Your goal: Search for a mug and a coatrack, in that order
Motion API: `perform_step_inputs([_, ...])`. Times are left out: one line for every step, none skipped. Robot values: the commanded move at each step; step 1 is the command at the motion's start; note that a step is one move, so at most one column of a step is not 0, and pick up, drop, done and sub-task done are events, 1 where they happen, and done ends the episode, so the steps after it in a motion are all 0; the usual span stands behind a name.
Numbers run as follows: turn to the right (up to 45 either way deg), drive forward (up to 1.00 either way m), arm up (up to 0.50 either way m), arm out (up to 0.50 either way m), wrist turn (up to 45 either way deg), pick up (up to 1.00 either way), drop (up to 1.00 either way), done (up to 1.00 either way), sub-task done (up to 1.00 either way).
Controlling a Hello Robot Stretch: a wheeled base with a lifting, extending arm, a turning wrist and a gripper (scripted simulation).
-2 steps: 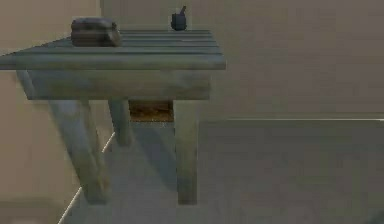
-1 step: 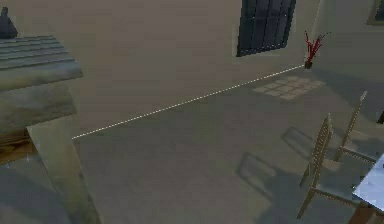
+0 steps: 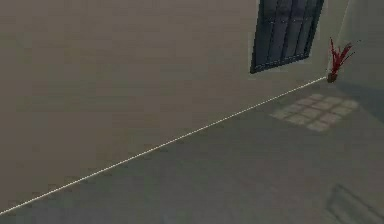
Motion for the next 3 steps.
perform_step_inputs([-33.0, 0.0, 0.0, 0.0, 0.0, 0.0, 0.0, 0.0, 0.0])
perform_step_inputs([0.0, 1.0, 0.0, 0.0, 0.0, 0.0, 0.0, 0.0, 0.0])
perform_step_inputs([-30.0, 0.0, 0.0, 0.0, 0.0, 0.0, 0.0, 0.0, 0.0])
